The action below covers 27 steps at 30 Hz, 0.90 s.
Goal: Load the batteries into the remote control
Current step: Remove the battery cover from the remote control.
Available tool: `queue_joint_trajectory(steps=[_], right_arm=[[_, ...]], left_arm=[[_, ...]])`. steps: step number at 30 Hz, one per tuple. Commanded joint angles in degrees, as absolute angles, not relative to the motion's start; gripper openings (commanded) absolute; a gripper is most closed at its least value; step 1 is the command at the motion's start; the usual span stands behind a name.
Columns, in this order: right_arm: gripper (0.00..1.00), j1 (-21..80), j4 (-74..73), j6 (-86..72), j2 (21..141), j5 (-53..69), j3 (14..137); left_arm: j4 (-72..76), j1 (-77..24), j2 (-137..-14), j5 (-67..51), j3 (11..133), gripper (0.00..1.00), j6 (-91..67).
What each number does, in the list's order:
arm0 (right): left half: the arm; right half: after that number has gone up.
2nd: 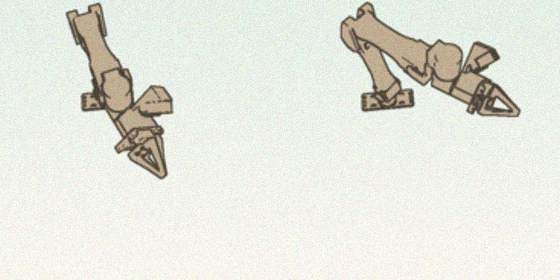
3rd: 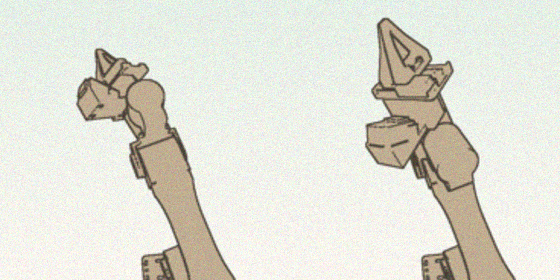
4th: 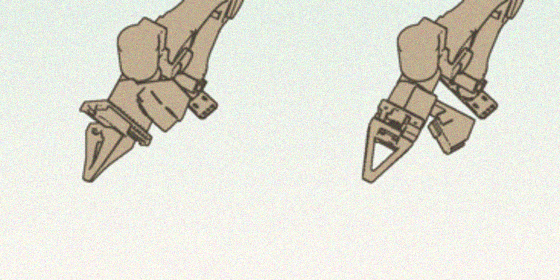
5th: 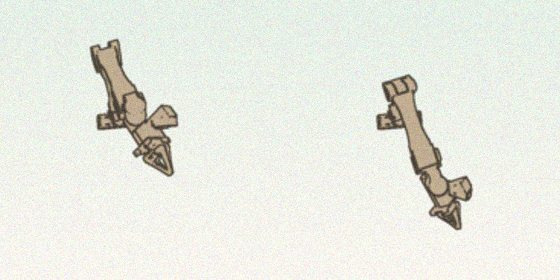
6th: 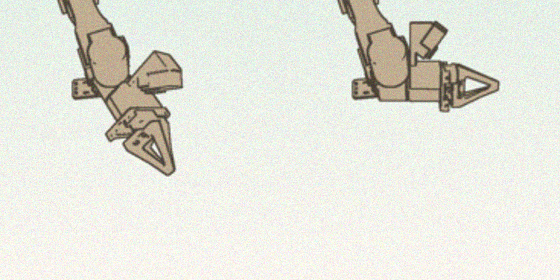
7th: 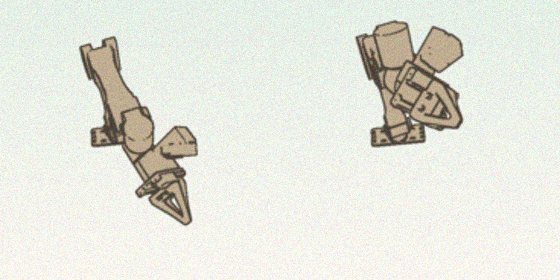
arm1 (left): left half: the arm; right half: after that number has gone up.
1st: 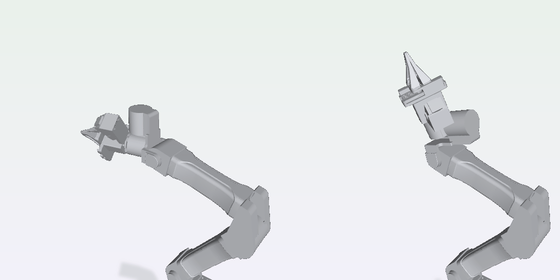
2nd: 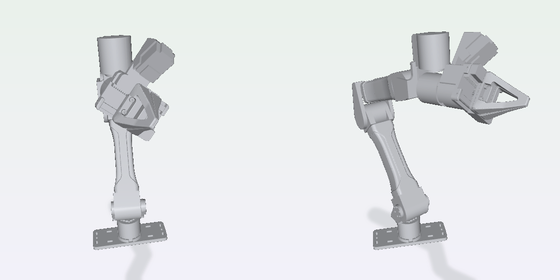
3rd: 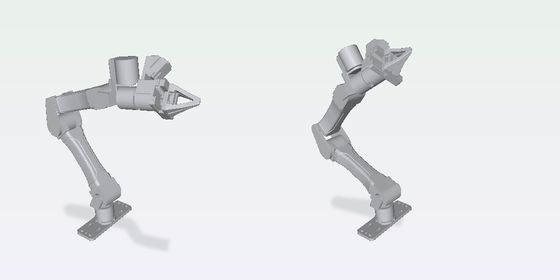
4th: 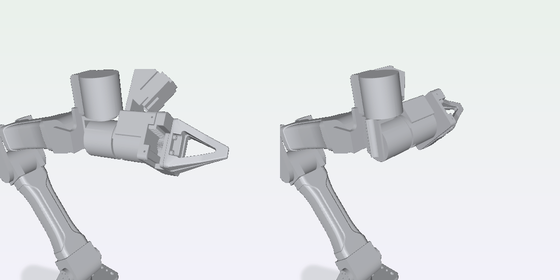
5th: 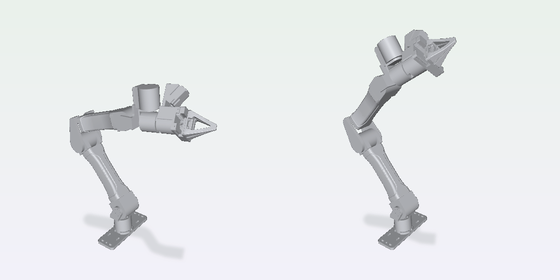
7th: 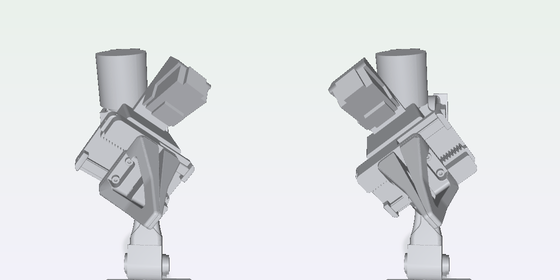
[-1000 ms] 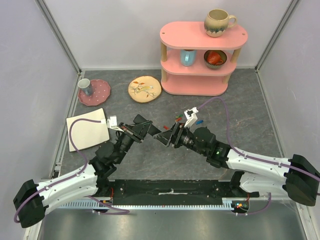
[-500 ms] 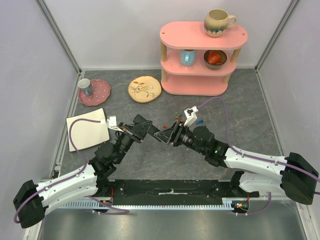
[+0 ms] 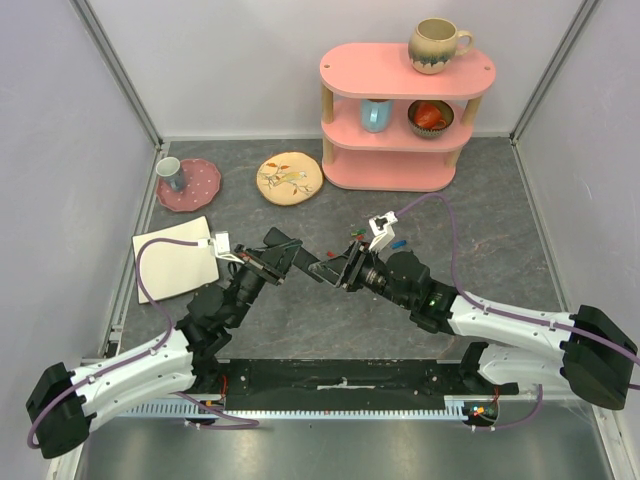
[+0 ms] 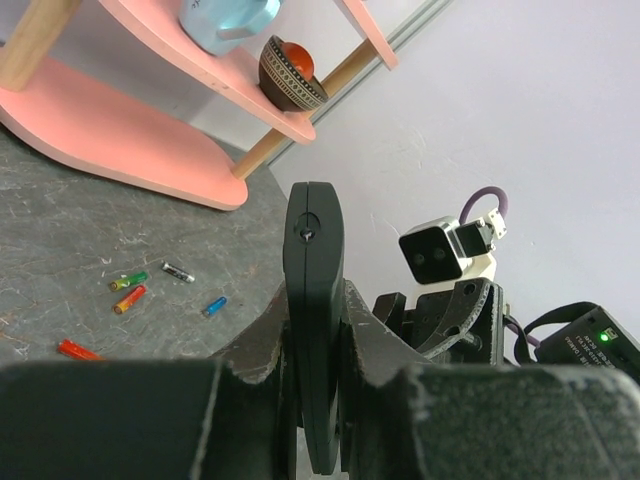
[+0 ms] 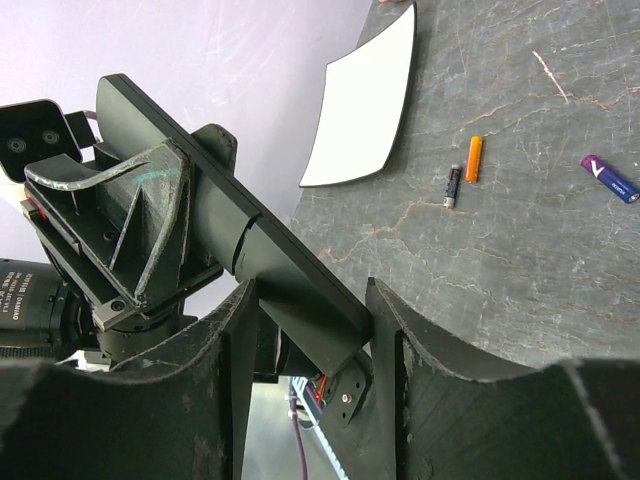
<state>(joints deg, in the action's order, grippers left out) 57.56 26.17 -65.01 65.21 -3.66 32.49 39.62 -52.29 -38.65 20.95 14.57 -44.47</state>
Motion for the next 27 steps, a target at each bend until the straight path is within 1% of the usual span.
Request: queue_joint_trajectory(steps=[1, 3, 4, 7, 9, 10, 12, 13, 16, 17, 20, 23, 25, 27], right_arm=[[0.47, 57.4, 27.8, -65.4, 64.5, -4.4, 32.4], [0.52, 57.4, 28.3, -65.6, 64.4, -4.4, 32.3], [0.57, 57.3, 28.5, -65.7, 64.5, -4.5, 32.3], [0.61, 57.4, 27.8, -65.6, 64.5, -4.5, 32.9], [0.60, 57.3, 27.1, -65.4, 64.3, -4.6, 33.0], [0.63, 57.5, 27.1, -65.3, 64.0, -4.5, 32.8], [0.71, 57.5, 26.7, -65.1, 63.8, -4.3, 32.7], [0.79, 57.4, 26.5, -65.0, 63.5, -4.2, 32.9], [0.91, 57.5, 22.6, -62.3, 62.1, -4.2, 34.8], [0.93, 57.4, 19.0, -59.4, 61.6, -4.1, 35.7], [0.98, 57.4, 8.7, -54.0, 59.6, -4.5, 39.9], [0.98, 57.6, 0.1, -46.8, 57.7, -4.5, 43.9], [0.98, 58.5, -8.6, -39.9, 57.6, -7.5, 47.9], [0.98, 61.1, -13.6, -33.2, 58.4, -10.4, 51.8]], left_arm=[[42.3, -52.4, -38.3, 21.0, 15.7, 0.02, -42.7], [42.1, -52.4, -38.2, 20.9, 15.6, 0.02, -42.7], [42.1, -52.5, -38.1, 20.9, 15.6, 0.02, -42.7], [41.9, -52.4, -37.8, 21.2, 15.4, 0.02, -43.1], [41.1, -52.4, -37.4, 21.6, 15.4, 0.02, -43.1], [40.7, -52.4, -37.2, 21.8, 15.5, 0.02, -43.0], [40.2, -52.4, -36.7, 22.2, 15.6, 0.02, -43.0], [39.6, -52.3, -36.7, 22.3, 15.6, 0.02, -43.1], [37.4, -52.4, -36.6, 22.8, 16.3, 0.02, -43.9], [36.7, -52.4, -36.5, 22.9, 16.5, 0.02, -44.0], [31.9, -52.4, -36.4, 23.1, 17.8, 0.02, -45.0], [28.5, -52.4, -37.3, 22.3, 19.2, 0.02, -45.6], [24.9, -52.0, -38.1, 20.8, 21.1, 0.02, -46.2], [23.3, -50.9, -39.6, 18.8, 22.7, 0.02, -47.8]])
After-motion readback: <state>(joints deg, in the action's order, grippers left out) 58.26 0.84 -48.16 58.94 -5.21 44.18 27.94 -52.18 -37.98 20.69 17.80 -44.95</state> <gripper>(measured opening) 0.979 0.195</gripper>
